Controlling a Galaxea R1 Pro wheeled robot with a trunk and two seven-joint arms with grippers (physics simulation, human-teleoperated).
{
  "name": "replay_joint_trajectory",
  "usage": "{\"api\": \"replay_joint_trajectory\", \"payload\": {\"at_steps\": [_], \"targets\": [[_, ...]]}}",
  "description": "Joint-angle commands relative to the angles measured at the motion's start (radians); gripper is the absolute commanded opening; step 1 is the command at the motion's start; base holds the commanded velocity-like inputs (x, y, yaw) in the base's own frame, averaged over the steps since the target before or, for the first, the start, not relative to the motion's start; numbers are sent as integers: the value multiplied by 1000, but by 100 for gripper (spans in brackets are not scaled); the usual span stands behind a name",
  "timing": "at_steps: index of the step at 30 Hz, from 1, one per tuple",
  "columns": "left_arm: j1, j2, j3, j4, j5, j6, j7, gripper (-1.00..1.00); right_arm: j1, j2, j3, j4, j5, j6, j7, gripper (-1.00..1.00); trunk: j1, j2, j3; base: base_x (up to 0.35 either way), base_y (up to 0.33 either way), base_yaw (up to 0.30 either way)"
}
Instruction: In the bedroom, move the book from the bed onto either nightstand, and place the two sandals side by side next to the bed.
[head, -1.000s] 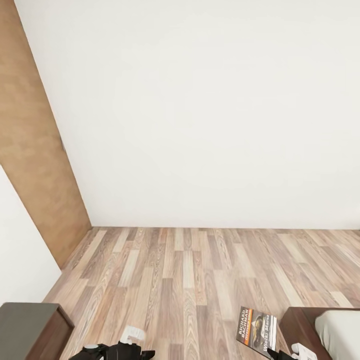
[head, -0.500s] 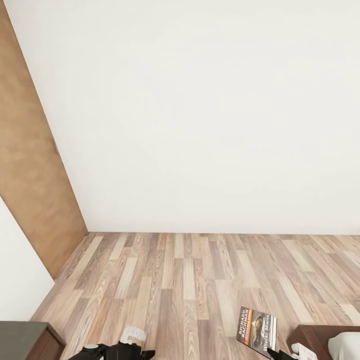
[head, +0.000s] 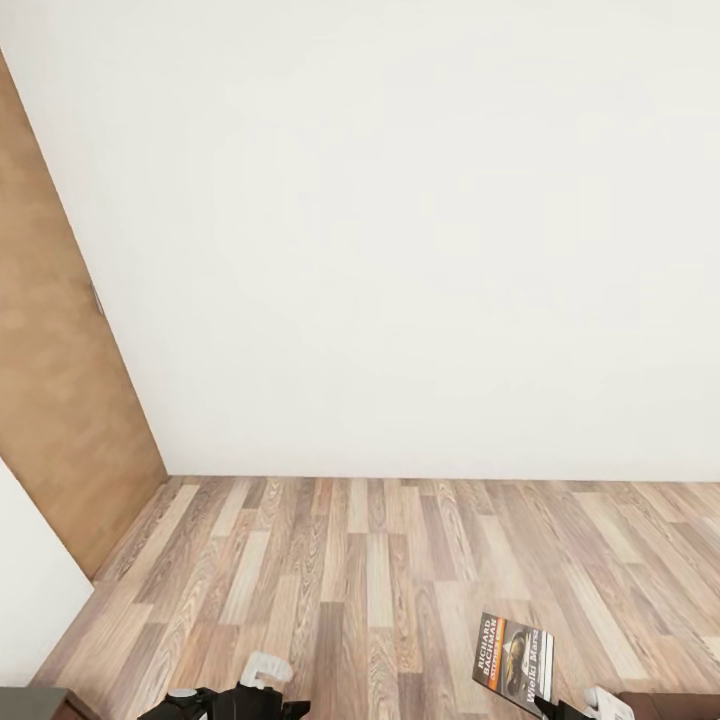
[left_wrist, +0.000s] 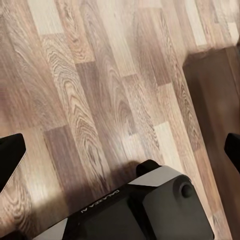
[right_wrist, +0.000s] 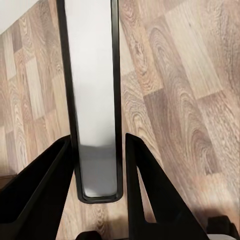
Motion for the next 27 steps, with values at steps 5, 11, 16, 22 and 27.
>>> {"api": "replay_joint_trajectory", "payload": {"at_steps": [5,11,16,22,27], "targets": [[-1,0,3,-1,-9,0,-3,100,-1,-1,5,0,-12,2,2,-100,1,-2,-2,272,0,0],[-1,0,3,-1,-9,0,-3,100,-1,-1,5,0,-11,2,2,-100,1,-2,-2,272,0,0],[-1,0,3,-1,-9,0,-3,100,-1,-1,5,0,-11,2,2,-100,1,-2,-2,272,0,0],[0,0,3,-1,-9,0,-3,100,-1,-1,5,0,-11,2,2,-100,1,-2,-2,272,0,0],[-1,0,3,-1,-9,0,-3,100,-1,-1,5,0,-11,2,2,-100,1,-2,-2,272,0,0]]}}
